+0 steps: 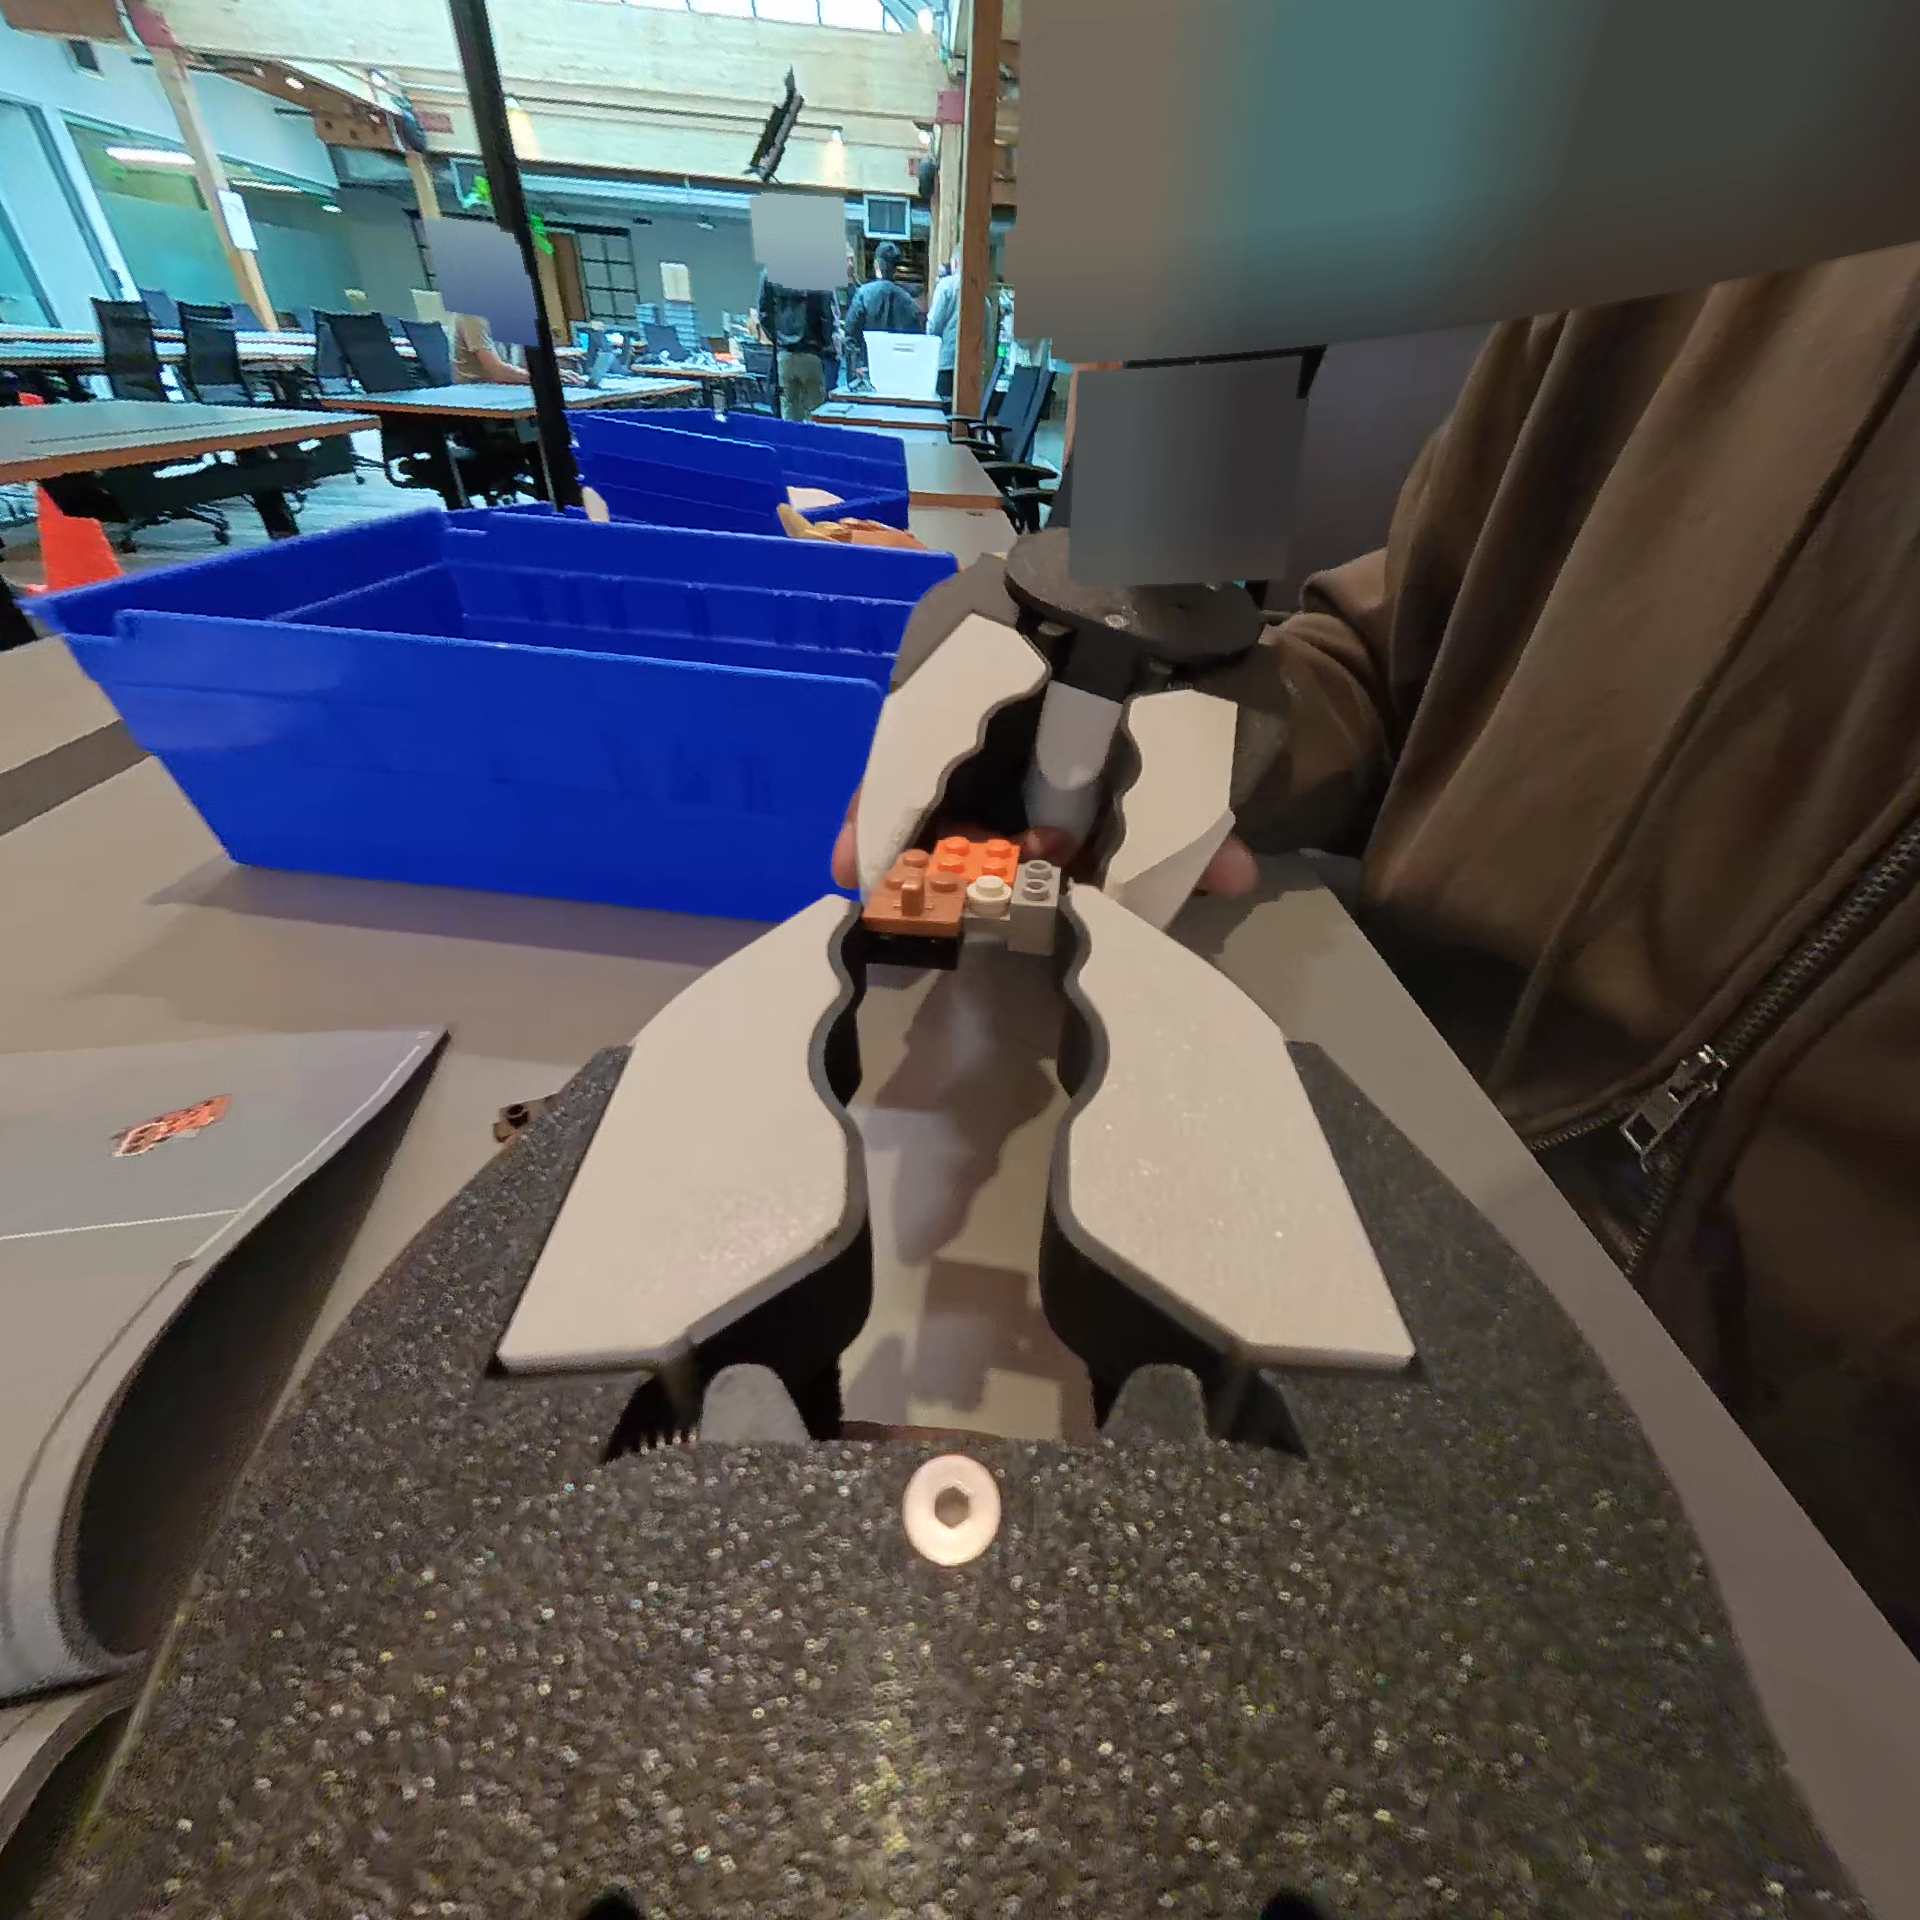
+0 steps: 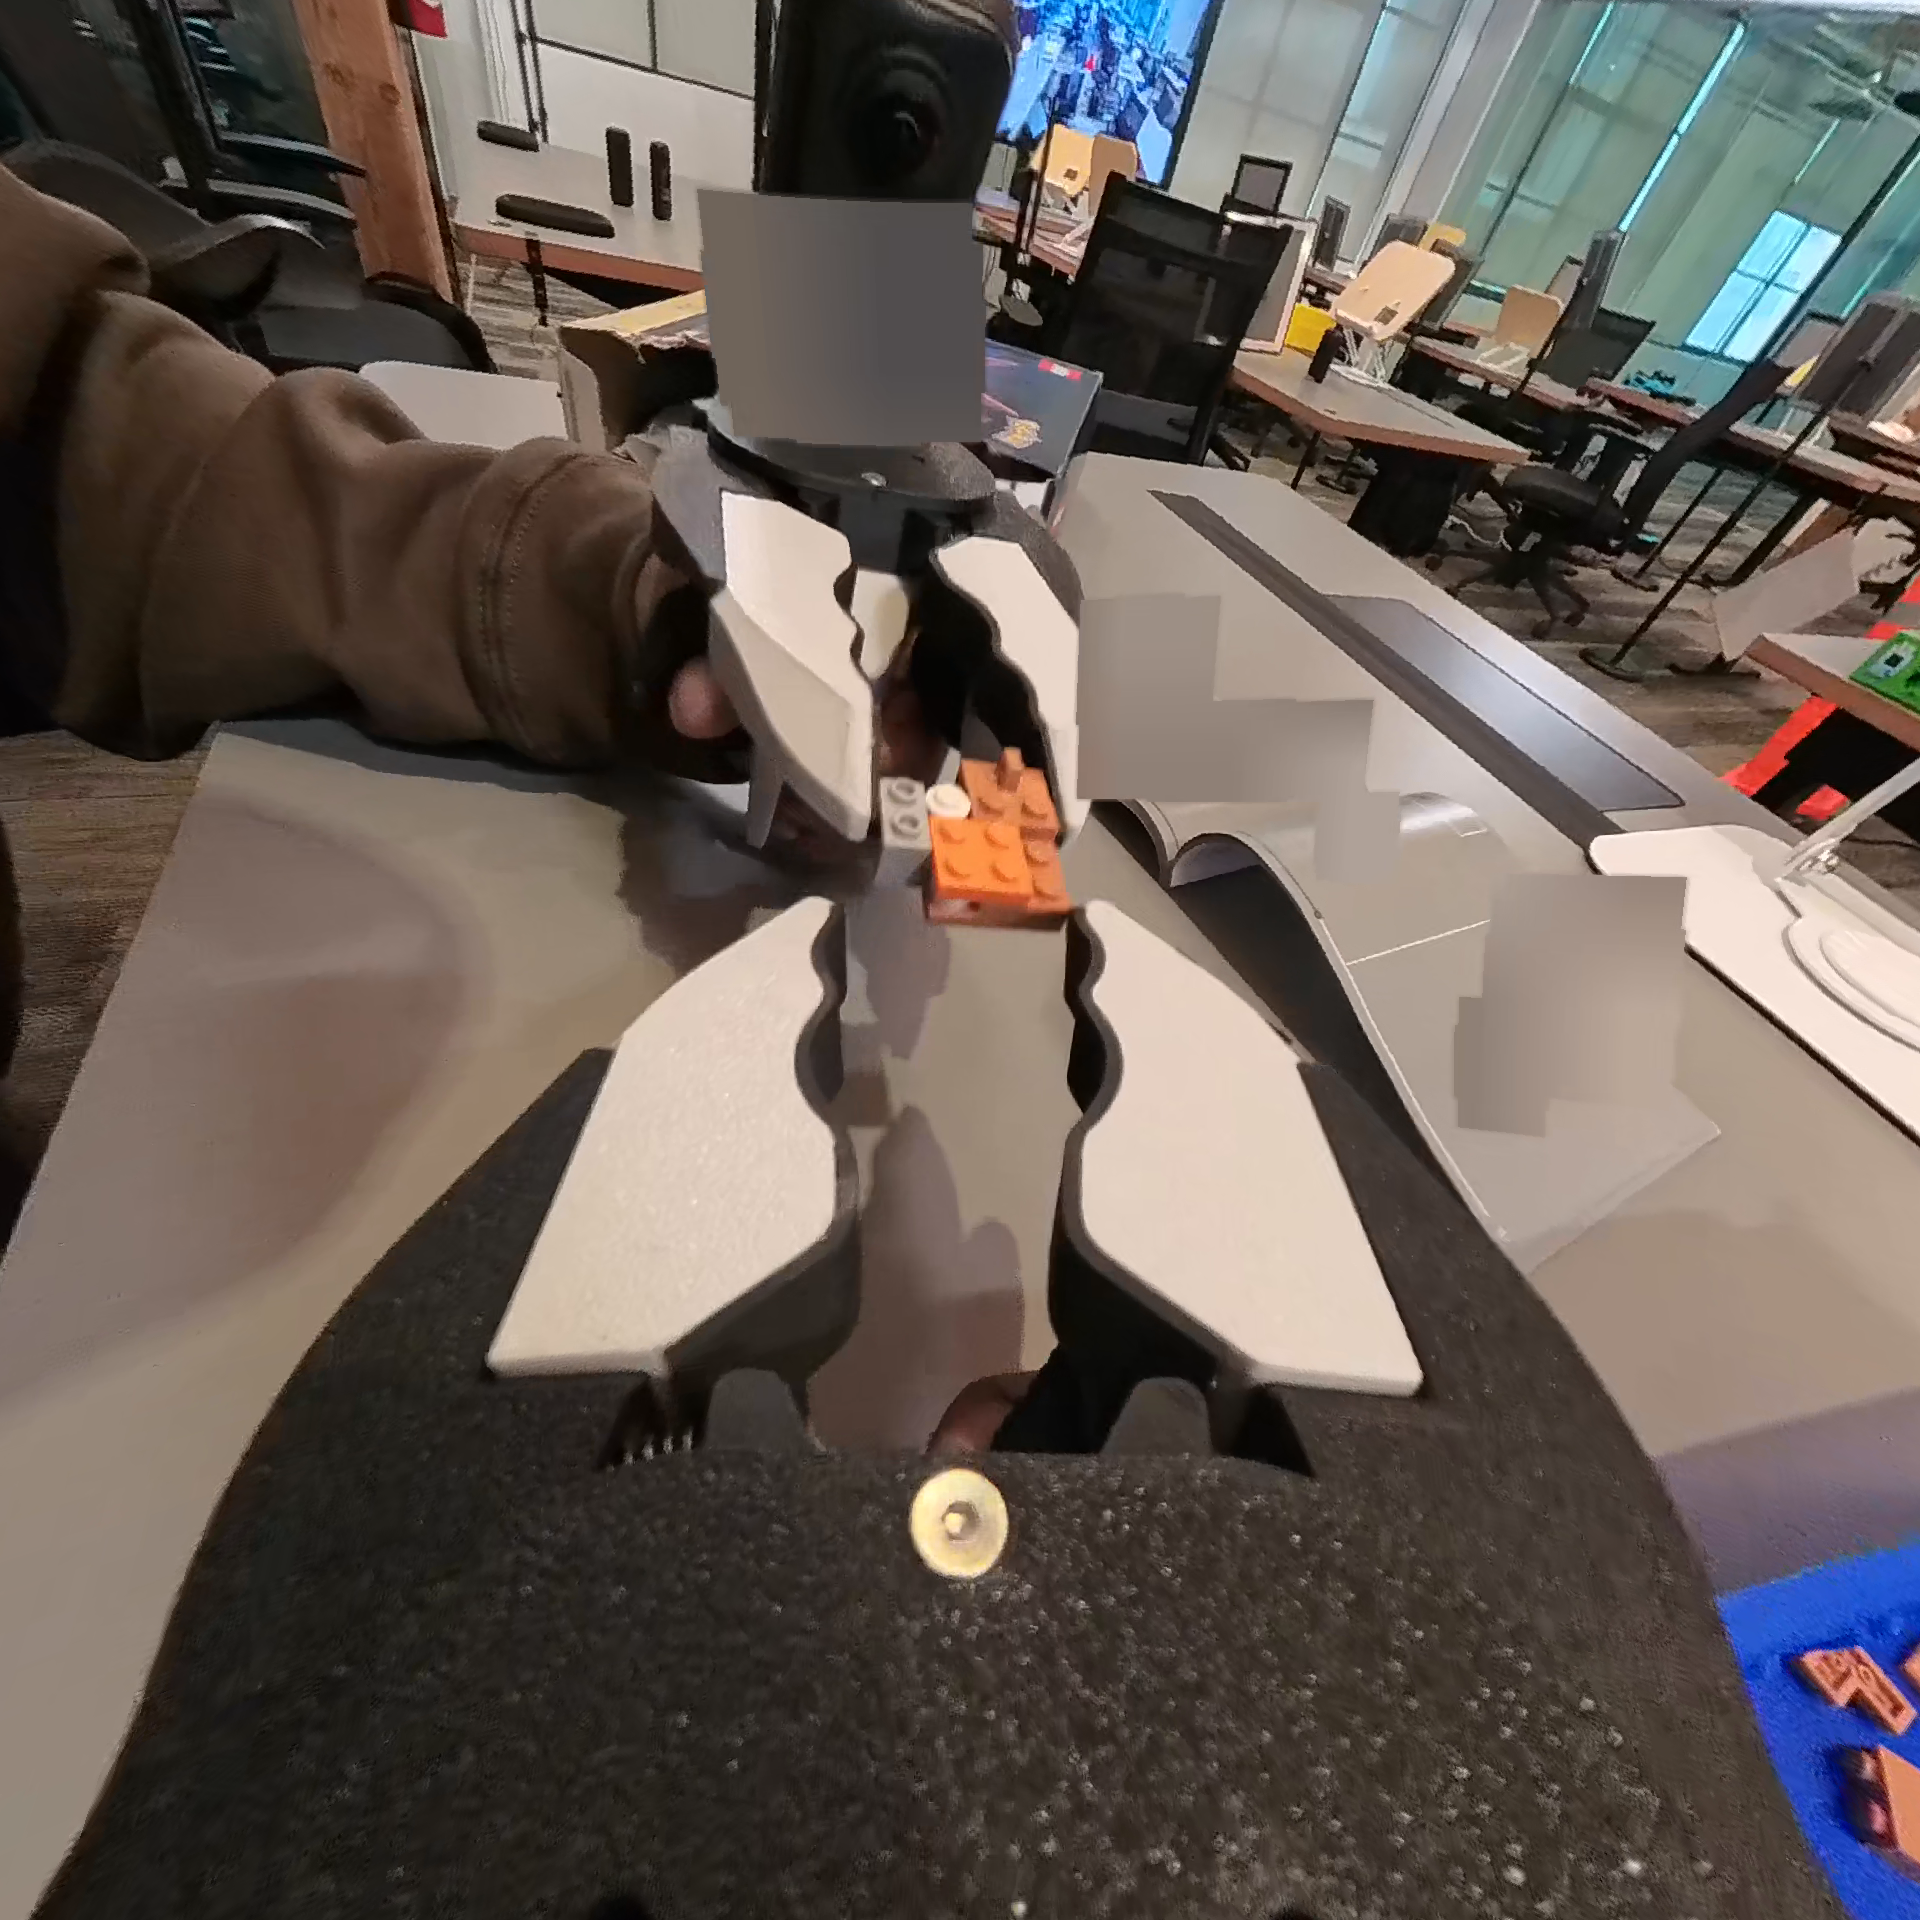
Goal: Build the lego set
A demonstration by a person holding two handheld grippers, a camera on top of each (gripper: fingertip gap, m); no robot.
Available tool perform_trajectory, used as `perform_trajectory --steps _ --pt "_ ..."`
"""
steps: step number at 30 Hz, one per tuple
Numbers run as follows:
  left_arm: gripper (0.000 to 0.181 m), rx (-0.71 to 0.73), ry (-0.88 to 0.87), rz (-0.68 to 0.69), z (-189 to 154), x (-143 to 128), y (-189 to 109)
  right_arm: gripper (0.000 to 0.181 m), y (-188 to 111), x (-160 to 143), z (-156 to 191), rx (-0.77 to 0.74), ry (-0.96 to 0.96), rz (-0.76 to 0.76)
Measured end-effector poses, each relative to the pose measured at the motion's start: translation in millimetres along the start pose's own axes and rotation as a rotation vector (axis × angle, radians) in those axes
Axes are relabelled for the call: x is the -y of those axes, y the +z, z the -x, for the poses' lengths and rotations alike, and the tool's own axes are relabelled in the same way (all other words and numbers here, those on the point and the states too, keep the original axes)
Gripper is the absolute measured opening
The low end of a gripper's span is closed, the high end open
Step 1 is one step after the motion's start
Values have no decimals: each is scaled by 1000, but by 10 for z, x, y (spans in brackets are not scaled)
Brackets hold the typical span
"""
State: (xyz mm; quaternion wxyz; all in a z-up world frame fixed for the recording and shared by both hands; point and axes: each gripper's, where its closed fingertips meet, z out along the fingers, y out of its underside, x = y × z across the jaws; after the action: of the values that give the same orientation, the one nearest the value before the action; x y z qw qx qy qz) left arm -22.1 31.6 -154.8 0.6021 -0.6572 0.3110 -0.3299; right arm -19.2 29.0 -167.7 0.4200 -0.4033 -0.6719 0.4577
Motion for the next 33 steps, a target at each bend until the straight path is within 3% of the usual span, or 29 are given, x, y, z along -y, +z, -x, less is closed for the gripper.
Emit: perform_trajectory --steps 7,13,20,25,33 --pt "35 114 -25 -40 244 64 -148 38 72 -173 75 54 109 131" --pt "35 217 -57 -81 471 93 -313 37 151 -366 374 237 237 480" --pt "35 276 -70 -186 586 263 -522 38 260 149 464 327 -106 765" --pt "35 323 -94 -276 688 368 -705 37 370 444 606 356 -277 785" --pt "35 310 -134 -323 726 370 -733 36 363 472 524 350 -141 702"
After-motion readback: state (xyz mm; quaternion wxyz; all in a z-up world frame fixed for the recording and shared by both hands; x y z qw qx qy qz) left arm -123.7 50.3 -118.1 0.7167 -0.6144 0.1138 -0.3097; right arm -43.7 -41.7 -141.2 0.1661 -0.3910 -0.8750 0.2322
